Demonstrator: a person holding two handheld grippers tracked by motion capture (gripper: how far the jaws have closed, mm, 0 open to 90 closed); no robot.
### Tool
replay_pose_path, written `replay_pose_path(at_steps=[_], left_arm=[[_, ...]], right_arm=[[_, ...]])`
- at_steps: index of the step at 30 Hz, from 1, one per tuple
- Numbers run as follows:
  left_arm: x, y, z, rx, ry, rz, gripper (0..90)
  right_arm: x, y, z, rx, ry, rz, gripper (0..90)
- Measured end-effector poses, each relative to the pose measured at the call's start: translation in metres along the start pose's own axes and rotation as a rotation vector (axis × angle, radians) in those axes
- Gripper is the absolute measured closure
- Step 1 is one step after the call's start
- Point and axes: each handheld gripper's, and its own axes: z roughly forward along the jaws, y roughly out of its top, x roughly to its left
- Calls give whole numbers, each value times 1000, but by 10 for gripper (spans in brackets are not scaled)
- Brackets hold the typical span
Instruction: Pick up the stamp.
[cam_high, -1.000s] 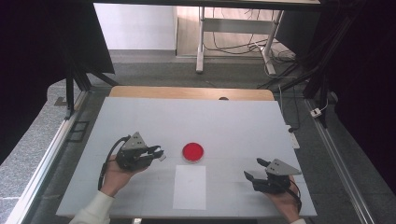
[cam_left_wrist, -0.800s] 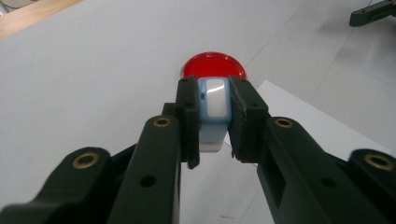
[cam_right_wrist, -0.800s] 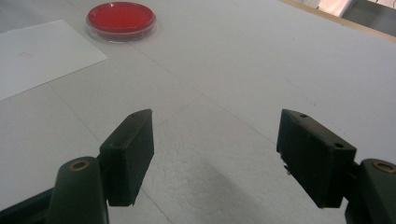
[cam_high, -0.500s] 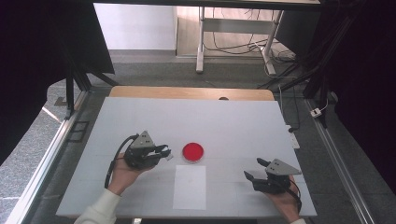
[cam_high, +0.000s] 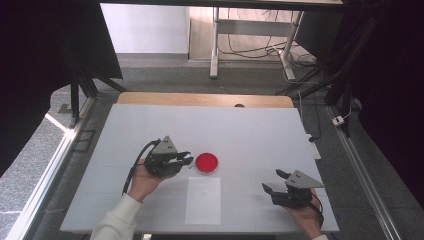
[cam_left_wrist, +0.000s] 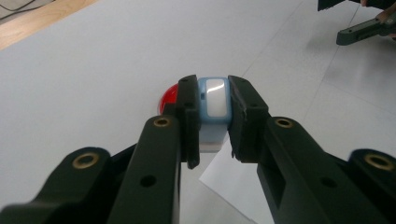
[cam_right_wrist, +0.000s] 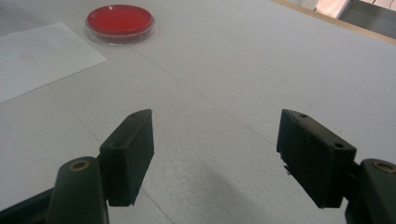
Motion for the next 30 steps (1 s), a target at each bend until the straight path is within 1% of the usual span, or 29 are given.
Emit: replay_pose_path(at_steps=[2, 9, 11, 14, 17, 20, 21, 24, 30], left_arm=[[-2, 2, 5, -6, -11, -5, 746], [-11, 7, 21, 0, -47, 10, 746], [-13, 9, 24, 2, -49, 19, 746], [-14, 10, 26, -1, -60, 20, 746], [-13, 11, 29, -6, -66, 7, 746], [-13, 11, 30, -6, -74, 9, 746], [-12, 11, 31, -9, -76, 4, 746], [-12, 12, 31, -20, -92, -9, 746], [-15, 13, 34, -10, -91, 9, 746]], right_arm=[[0, 0, 0, 1, 0, 1, 270], [1, 0, -1, 0, -6, -1, 270], [1, 1, -1, -1, -6, -1, 270], [1, 1, 1, -12, 0, -1, 270], [2, 2, 2, -4, -2, -2, 270], [2, 2, 2, -5, -5, 0, 271], [3, 2, 2, -2, -7, -1, 271], [5, 2, 3, 4, -9, 2, 271], [8, 2, 6, 12, -5, -17, 271]])
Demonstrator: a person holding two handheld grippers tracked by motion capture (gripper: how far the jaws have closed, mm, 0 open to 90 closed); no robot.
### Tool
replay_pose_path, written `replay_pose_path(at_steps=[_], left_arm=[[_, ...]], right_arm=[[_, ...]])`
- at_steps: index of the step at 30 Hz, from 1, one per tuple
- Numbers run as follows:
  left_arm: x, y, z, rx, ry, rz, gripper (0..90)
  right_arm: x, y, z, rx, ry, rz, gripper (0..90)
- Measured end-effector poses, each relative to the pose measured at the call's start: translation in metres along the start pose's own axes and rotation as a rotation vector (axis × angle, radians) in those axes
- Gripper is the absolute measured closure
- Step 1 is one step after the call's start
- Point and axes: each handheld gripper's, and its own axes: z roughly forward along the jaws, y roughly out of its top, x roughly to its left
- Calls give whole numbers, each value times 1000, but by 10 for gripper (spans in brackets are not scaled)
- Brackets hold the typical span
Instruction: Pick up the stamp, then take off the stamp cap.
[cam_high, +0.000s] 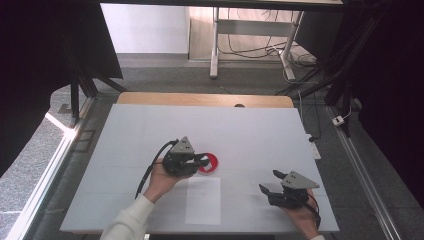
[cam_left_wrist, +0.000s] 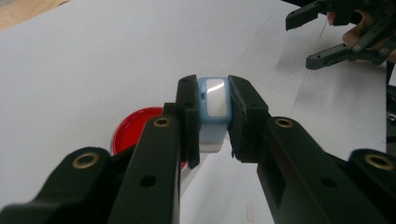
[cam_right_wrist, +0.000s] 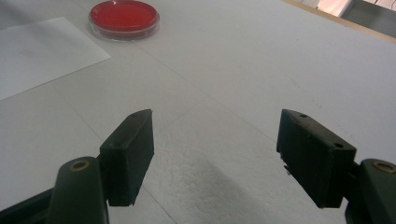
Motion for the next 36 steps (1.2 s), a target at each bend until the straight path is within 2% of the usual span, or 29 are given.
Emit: replay_pose_path(at_steps=[19, 26, 30, 36], left_arm=[[-5, 0, 3, 10, -1, 8, 746], [-4, 1, 2, 5, -6, 4, 746], [-4, 1, 1, -1, -6, 0, 746], [-5, 2, 0, -6, -9, 1, 746]], right_arm=[[6, 4, -1, -28, 12, 2, 262], [10, 10, 2, -34, 9, 3, 261], [13, 15, 4, -35, 21, 20, 261], [20, 21, 8, -47, 16, 10, 255]])
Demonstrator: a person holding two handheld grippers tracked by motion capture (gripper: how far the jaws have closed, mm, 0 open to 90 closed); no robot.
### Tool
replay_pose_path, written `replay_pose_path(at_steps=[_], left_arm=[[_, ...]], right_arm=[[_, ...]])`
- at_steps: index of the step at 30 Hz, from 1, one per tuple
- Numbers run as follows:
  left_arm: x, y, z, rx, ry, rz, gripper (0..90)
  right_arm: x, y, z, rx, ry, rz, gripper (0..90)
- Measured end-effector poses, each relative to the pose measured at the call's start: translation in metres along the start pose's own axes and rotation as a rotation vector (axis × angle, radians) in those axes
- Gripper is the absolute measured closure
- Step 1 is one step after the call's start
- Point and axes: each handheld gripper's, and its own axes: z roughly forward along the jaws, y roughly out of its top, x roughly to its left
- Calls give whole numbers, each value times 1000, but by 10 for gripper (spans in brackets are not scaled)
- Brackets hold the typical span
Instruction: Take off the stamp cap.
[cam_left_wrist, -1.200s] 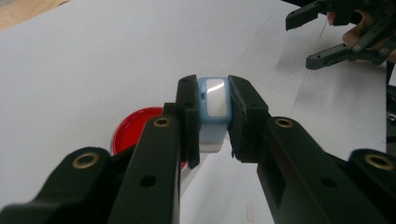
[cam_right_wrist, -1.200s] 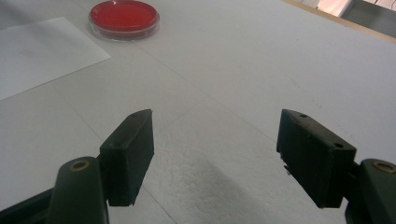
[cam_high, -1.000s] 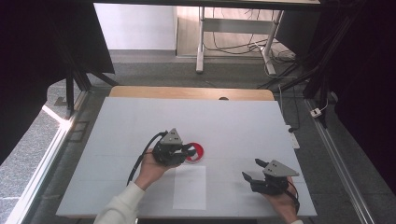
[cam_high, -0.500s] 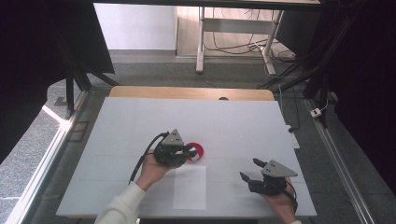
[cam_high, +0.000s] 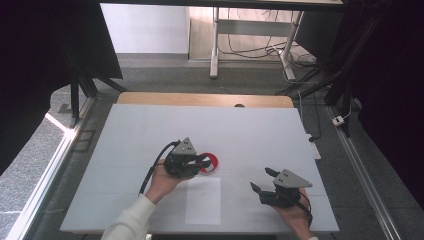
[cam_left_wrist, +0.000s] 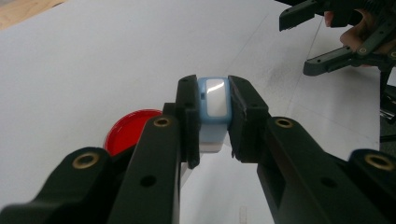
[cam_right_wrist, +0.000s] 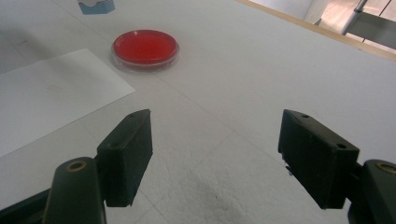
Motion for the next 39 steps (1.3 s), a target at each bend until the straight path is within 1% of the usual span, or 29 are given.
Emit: replay_pose_path(at_steps=[4, 7, 15, 20, 30, 34, 37, 39], left_arm=[[0, 1, -1, -7, -1, -2, 746], [1, 1, -2, -11, -3, -6, 746], [2, 1, -3, -16, -2, -12, 746], [4, 2, -5, -25, -6, -17, 746], [4, 2, -5, -24, -7, -16, 746], [5, 2, -5, -23, -6, -17, 746], [4, 2, -5, -25, -6, -17, 746], [3, 2, -4, -25, -7, -18, 746]], right_arm=[[2, 1, 4, 7, -11, 3, 254], [4, 3, 7, -2, -4, 18, 258], [11, 15, 13, -21, 3, 18, 270], [14, 27, 14, -19, 1, 14, 276], [30, 51, 28, -50, -4, 8, 279], [32, 54, 31, -50, -7, -5, 280], [32, 52, 30, -65, 0, 20, 284], [32, 51, 31, -62, 7, 21, 283]])
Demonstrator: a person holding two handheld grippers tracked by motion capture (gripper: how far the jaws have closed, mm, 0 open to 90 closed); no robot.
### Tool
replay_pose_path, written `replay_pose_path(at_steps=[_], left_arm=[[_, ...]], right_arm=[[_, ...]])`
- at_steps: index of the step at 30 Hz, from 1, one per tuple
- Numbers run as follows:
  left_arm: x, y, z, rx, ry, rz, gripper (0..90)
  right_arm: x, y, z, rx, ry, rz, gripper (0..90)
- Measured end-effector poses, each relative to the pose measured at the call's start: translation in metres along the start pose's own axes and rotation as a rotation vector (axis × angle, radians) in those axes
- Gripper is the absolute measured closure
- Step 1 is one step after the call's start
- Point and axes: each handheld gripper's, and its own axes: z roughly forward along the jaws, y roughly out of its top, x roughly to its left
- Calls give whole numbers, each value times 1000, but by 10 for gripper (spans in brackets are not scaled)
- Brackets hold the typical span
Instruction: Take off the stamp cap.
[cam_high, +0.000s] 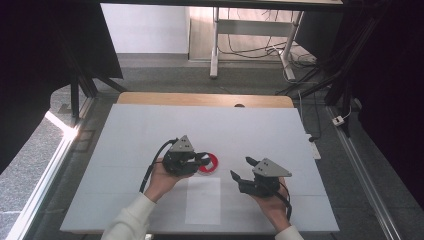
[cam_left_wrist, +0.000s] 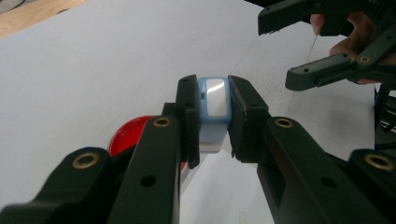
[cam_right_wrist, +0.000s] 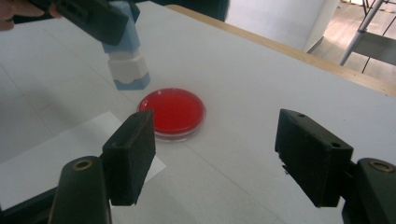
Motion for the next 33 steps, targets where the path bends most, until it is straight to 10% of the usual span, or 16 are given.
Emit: replay_pose_path(at_steps=[33], left_arm=[[-3, 0, 4, -5, -11, 0, 746]], right_arm=[[29, -2, 33, 35, 62, -97, 288]])
